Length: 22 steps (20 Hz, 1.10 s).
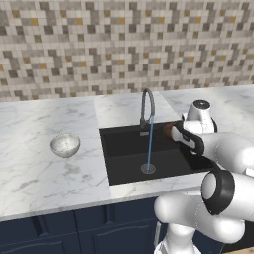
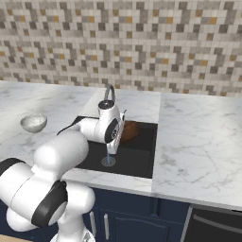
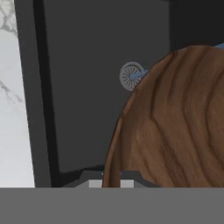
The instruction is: Rinse each bowl for a few seconds and place them down in the sink or on the counter.
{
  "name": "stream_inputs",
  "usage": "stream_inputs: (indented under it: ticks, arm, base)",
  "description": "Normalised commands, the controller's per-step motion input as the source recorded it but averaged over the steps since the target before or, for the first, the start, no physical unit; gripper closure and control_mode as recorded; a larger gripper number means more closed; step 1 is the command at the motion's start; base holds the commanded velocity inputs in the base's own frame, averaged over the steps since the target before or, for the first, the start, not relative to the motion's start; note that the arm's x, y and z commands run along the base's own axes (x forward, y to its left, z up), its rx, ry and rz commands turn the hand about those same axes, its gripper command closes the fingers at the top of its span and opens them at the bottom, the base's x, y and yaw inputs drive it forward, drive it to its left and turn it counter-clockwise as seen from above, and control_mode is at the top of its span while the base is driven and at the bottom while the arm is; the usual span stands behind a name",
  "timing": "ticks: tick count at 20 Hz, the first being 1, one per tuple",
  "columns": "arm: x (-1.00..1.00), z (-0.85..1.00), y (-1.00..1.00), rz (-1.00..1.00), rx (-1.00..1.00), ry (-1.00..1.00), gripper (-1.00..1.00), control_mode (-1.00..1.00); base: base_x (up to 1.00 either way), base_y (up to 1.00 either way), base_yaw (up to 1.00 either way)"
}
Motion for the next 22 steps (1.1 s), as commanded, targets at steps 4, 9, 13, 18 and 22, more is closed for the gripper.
stream_inputs:
  ticks: [4, 9, 13, 18, 22]
  arm:
    - [-0.14, 0.26, -0.22, -0.13, 0.01, 0.00, 1.00, -1.00]
    - [-0.13, 0.16, -0.24, -0.14, 0.04, 0.02, 1.00, -1.00]
    - [-0.14, 0.08, -0.27, -0.13, 0.07, 0.03, 1.00, -1.00]
    - [-0.19, 0.05, -0.28, -0.07, 0.04, 0.00, 1.00, -1.00]
    - [-0.17, 0.01, -0.25, -0.02, 0.01, 0.00, 1.00, -1.00]
  base:
    - [0.00, 0.00, 0.00]
    - [0.00, 0.00, 0.00]
    - [0.00, 0.00, 0.00]
    - [0.00, 0.00, 0.00]
    - [0.00, 0.00, 0.00]
